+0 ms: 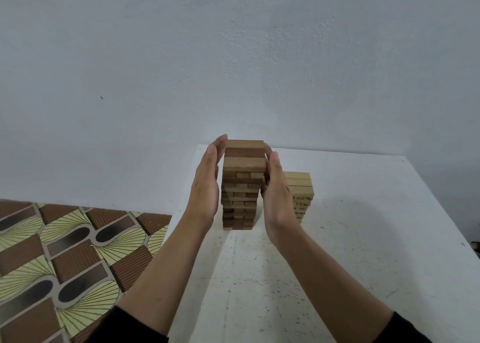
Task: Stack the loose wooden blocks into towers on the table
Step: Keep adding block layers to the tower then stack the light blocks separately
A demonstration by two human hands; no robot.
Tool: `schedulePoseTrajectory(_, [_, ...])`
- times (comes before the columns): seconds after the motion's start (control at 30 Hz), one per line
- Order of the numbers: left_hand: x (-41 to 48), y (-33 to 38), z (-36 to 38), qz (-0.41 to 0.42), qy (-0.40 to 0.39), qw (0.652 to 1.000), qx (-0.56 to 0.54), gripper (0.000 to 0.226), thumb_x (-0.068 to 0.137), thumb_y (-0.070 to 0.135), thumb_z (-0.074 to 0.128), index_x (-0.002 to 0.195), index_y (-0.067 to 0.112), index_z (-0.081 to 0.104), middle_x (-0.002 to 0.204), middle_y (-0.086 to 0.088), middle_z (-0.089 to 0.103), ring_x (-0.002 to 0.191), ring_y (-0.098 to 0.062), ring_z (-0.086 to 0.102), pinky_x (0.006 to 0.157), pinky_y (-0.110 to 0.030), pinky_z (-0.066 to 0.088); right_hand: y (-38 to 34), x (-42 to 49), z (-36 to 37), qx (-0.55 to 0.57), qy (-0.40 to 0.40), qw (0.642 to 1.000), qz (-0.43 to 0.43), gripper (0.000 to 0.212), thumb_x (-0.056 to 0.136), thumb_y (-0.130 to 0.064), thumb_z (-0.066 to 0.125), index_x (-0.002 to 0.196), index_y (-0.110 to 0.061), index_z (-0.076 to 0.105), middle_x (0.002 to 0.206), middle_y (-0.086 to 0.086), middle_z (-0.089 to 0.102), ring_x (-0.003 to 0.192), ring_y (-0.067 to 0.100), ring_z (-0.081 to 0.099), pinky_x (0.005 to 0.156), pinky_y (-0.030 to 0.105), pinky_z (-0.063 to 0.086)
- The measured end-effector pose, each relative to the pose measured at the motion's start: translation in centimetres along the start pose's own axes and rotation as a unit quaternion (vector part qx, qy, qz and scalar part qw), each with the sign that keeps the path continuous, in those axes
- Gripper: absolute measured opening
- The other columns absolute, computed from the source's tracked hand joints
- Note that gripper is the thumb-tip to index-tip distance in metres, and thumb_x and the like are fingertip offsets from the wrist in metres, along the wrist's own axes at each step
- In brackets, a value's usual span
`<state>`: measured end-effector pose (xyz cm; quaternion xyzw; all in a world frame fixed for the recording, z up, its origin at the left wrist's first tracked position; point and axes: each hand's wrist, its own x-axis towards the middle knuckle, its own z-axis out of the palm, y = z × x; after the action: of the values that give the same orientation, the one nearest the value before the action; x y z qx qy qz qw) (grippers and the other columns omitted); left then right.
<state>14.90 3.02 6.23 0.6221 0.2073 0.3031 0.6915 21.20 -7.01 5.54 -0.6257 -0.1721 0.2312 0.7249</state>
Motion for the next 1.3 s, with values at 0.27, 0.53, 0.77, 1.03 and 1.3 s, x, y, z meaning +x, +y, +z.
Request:
schedulePoseTrajectory(0.27, [-0.3, -0.2, 0.8, -0.044, 0.017, 0.999, 0.014, 0.042, 0.108, 0.053, 0.027, 0.125, 0.045, 0.065, 0.120, 0.017, 0.071, 0.118, -0.004, 0.063, 0.111, -0.043, 0.044, -0.6, -0.2, 0.4, -0.025, -0.003, 1.000, 0.018, 0.054, 0.104, -0.060, 0.017, 0.135, -0.043, 0.057, 0.128, -0.015, 0.065, 0.120, -0.003, 0.057, 0.100, 0.025, 0.045])
schedulePoseTrajectory(0.53, [-0.3, -0.3, 1.1, -0.071, 0.033, 0.997, 0.018, 0.043, 0.105, 0.059, 0.029, 0.122, 0.046, 0.067, 0.116, 0.015, 0.072, 0.113, -0.004, 0.065, 0.106, -0.041, 0.049, -0.5, -0.2, 0.7, -0.001, -0.002, 0.999, 0.035, 0.055, 0.103, -0.063, 0.019, 0.132, -0.041, 0.061, 0.122, -0.012, 0.069, 0.115, 0.003, 0.063, 0.095, 0.028, 0.050])
schedulePoseTrajectory(0.77, [-0.3, -0.3, 1.1, -0.083, 0.036, 0.996, 0.011, 0.046, 0.105, 0.059, 0.031, 0.123, 0.041, 0.068, 0.116, 0.012, 0.073, 0.112, -0.006, 0.066, 0.105, -0.040, 0.050, -0.4, -0.2, 0.8, 0.034, 0.004, 0.998, 0.050, 0.056, 0.102, -0.065, 0.022, 0.133, -0.039, 0.060, 0.119, -0.011, 0.070, 0.113, 0.005, 0.064, 0.102, 0.037, 0.052])
schedulePoseTrajectory(1.03, [-0.2, -0.6, 1.1, -0.094, 0.040, 0.995, 0.006, 0.048, 0.103, 0.063, 0.030, 0.120, 0.041, 0.069, 0.109, 0.013, 0.075, 0.107, -0.005, 0.068, 0.097, -0.036, 0.052, -0.2, -0.3, 1.3, 0.035, 0.013, 0.998, 0.058, 0.058, 0.100, -0.067, 0.022, 0.136, -0.039, 0.058, 0.125, -0.011, 0.068, 0.119, 0.008, 0.061, 0.109, 0.043, 0.047])
schedulePoseTrajectory(1.3, [-0.1, -1.0, 1.3, -0.078, 0.040, 0.996, -0.001, 0.049, 0.103, 0.063, 0.024, 0.122, 0.048, 0.066, 0.099, 0.020, 0.075, 0.097, 0.003, 0.069, 0.081, -0.022, 0.050, -0.2, -0.3, 1.3, 0.037, 0.002, 0.998, 0.057, 0.059, 0.100, -0.068, 0.022, 0.136, -0.040, 0.057, 0.126, -0.012, 0.068, 0.119, 0.007, 0.061, 0.108, 0.043, 0.047])
